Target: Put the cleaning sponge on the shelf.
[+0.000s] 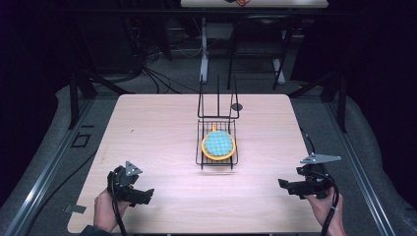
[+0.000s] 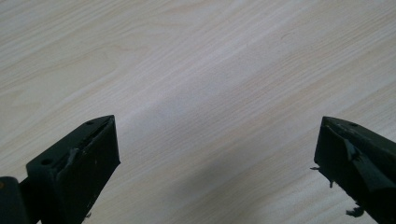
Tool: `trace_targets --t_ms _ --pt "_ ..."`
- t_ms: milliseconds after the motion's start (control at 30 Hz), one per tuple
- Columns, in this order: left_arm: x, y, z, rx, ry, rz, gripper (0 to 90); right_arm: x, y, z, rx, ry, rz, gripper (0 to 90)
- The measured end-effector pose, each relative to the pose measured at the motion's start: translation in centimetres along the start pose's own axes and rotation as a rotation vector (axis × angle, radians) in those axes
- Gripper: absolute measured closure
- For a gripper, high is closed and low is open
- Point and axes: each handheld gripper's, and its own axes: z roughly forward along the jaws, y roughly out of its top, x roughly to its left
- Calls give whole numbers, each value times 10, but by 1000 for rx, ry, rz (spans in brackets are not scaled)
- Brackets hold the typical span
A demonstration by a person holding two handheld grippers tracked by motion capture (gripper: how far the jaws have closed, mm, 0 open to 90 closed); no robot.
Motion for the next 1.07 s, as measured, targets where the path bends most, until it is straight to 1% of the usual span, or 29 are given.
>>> trace_targets --t_ms 33,67,133,167,200,233,300,333,433,533,633,733,833,867,933,1067 --pt "0 0 0 -1 4 -3 0 -3 -6 2 14 -2 6 135" --pt "0 0 -1 0 0 -3 0 -3 -6 2 14 -2 6 135" --pt "1 0 -1 0 1 -6 0 -6 -15 5 2 -6 5 138" --pt "1 0 -1 3 1 -4 0 -6 -15 5 2 -6 5 138" --pt "2 -1 -1 3 1 -4 0 -7 -17 6 15 -10 3 127" --pt "2 -1 -1 3 -2 -3 0 -8 -20 11 30 -12 12 111" --pt "2 -1 -1 2 -3 -2 0 -11 -22 14 45 -18 10 102" --pt "2 -1 -1 1 -5 -4 0 -11 -23 14 55 -20 18 96" --pt "2 -1 -1 3 -4 -2 0 -13 -25 16 52 -19 19 88" --pt "2 -1 -1 4 -4 -1 0 -16 -26 19 66 -19 32 79" --pt "2 -1 0 6 -3 1 0 -17 -27 20 72 -15 30 72" --pt "1 -1 1 19 -6 -1 0 -18 -27 21 76 -13 40 64" --pt "1 -1 2 26 -2 5 0 -19 -26 21 71 -7 37 60" --pt "1 -1 1 24 -3 2 0 -19 -26 22 79 -2 38 41" --pt "2 -1 1 20 -1 0 0 -19 -26 22 82 1 38 36" --pt "1 0 2 29 2 6 0 -19 -25 23 94 6 39 26"
